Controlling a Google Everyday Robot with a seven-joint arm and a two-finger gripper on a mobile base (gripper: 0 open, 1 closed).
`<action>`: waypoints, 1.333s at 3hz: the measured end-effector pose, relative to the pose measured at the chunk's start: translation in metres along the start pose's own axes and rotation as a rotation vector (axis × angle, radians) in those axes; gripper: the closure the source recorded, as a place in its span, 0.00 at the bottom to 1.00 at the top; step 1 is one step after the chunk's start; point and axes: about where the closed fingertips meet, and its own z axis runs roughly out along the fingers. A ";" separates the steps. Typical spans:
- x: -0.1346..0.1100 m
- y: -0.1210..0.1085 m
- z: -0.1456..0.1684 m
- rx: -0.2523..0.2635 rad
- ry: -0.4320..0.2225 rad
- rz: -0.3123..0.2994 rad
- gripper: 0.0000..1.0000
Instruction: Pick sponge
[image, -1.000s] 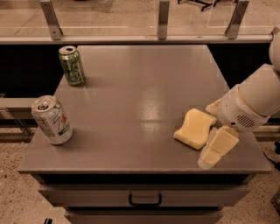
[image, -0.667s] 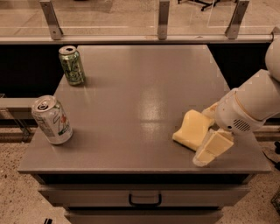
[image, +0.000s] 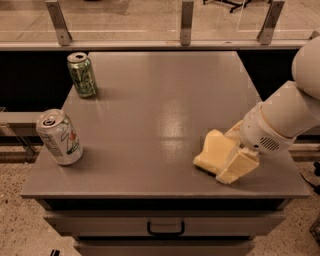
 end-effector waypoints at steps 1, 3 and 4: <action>-0.001 0.000 -0.001 0.000 0.002 -0.001 0.87; -0.003 -0.015 -0.037 0.065 -0.020 -0.005 1.00; -0.010 -0.031 -0.080 0.144 -0.057 -0.017 1.00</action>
Offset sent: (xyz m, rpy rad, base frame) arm 0.0308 -0.0466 0.1020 -0.0156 -0.1820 -0.0637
